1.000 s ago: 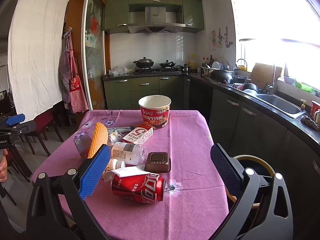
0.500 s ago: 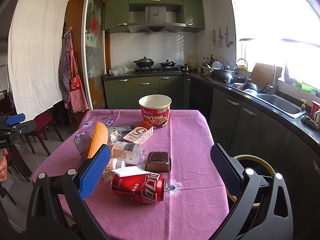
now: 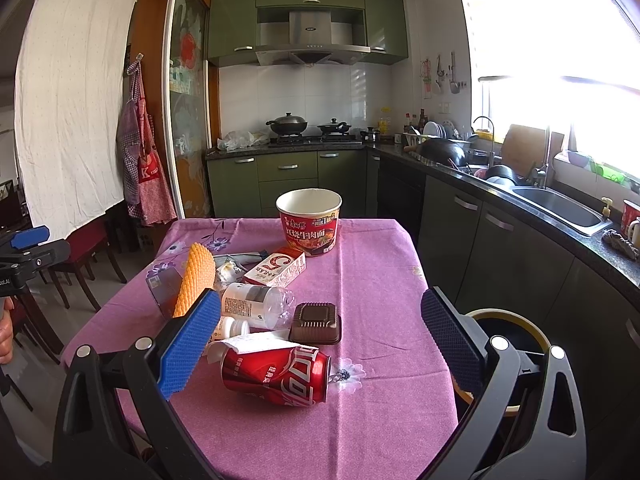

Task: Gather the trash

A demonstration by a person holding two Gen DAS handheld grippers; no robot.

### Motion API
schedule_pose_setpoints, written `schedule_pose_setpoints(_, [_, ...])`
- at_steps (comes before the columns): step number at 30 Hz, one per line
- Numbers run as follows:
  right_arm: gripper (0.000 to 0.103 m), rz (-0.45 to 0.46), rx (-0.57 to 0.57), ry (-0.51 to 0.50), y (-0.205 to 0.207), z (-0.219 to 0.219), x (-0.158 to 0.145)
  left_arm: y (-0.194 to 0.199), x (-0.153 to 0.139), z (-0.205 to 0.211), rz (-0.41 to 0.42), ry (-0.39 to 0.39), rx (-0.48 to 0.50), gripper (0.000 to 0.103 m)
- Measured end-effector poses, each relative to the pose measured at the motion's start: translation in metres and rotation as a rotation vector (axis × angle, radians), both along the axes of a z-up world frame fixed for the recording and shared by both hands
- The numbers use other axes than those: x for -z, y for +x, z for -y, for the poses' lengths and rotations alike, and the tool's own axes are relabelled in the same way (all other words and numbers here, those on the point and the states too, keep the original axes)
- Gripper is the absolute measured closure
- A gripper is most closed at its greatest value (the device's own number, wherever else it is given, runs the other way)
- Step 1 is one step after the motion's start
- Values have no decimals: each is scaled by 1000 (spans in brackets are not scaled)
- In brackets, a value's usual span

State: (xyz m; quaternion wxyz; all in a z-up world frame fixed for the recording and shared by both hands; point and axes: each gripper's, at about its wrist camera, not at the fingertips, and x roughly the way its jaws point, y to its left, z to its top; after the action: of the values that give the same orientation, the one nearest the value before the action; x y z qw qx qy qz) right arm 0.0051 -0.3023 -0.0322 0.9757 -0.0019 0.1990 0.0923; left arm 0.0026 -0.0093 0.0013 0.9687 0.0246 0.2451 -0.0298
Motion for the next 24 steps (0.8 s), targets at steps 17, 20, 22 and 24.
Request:
schedule_pose_setpoints(17, [4,-2,3,0,0,0,1,0,-1,1,2,1,5,6])
schedule_pose_setpoints(20, [4,-5,3,1,1,1,2,-1,-1,1,2,2,7,6])
schedule_pose_setpoints(22, [4,-7,4,0,2,1,3,0,-1,1,1,2,8,6])
schedule_pose_setpoints(24, [4,-11,1,-2,4,1,3,2,0,1,-1,4,10,6])
